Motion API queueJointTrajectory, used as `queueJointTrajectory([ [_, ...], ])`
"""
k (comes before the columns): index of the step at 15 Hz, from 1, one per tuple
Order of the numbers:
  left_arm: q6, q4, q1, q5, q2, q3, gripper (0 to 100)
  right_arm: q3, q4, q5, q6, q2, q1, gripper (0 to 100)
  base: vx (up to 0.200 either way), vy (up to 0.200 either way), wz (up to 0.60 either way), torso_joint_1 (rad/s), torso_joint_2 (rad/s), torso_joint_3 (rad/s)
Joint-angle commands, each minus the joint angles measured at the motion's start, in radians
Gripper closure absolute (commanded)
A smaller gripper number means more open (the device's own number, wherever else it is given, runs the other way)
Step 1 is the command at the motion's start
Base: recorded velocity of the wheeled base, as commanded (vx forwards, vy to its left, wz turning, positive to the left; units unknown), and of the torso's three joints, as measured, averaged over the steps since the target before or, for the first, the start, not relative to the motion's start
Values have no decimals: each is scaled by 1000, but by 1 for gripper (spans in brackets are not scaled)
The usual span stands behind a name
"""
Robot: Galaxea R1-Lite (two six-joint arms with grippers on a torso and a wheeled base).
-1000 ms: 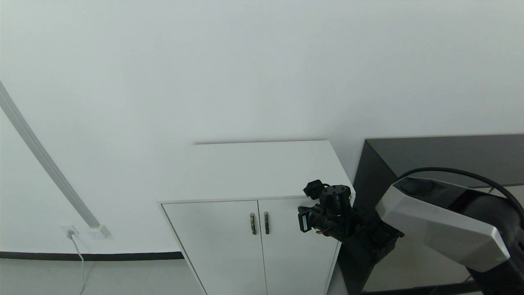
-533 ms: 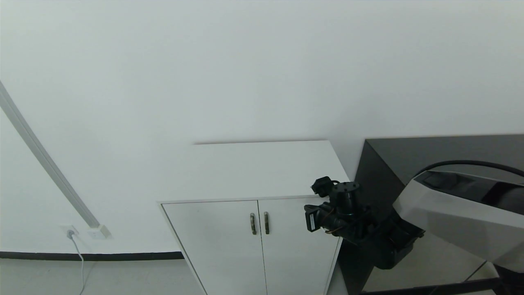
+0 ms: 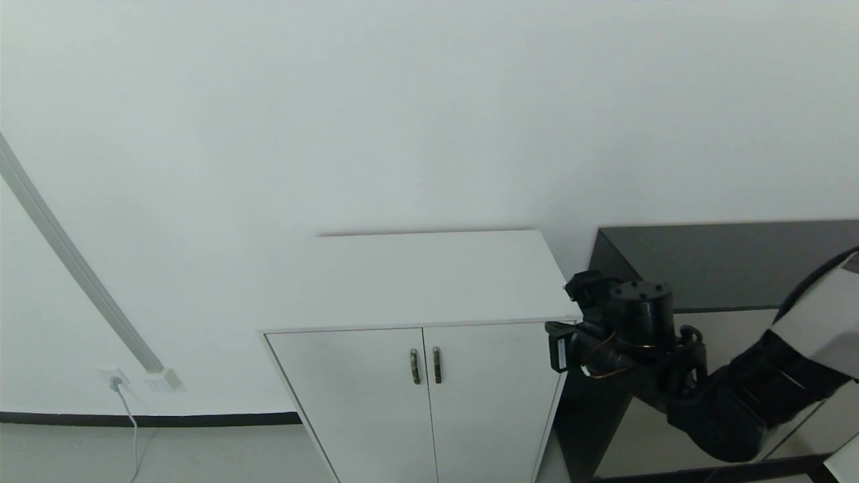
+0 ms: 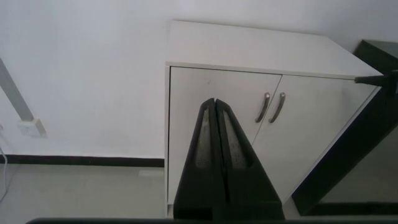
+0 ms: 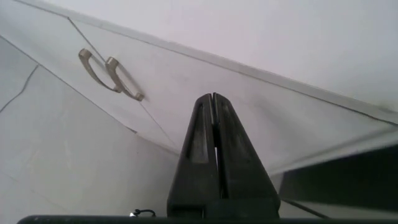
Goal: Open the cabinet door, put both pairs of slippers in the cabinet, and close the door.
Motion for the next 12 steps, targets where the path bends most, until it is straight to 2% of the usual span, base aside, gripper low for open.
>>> queueJointTrajectory([
  [1, 0, -1, 1, 1, 1, 0, 100, 120, 0, -39, -2, -166, -41, 100, 0, 0, 0, 0, 0, 0],
  [3, 1, 0, 1, 1, 1, 0, 100, 183, 0, -65, -2, -235, -93, 100, 0, 0, 0, 0, 0, 0],
  [10, 0, -1, 1, -1, 1, 0, 100, 422, 6, -63, -33, -474, -408, 100, 0, 0, 0, 0, 0, 0],
  [12, 1, -1, 1, -1, 1, 0, 100, 487, 6, -45, -54, -555, -442, 100, 0, 0, 0, 0, 0, 0],
])
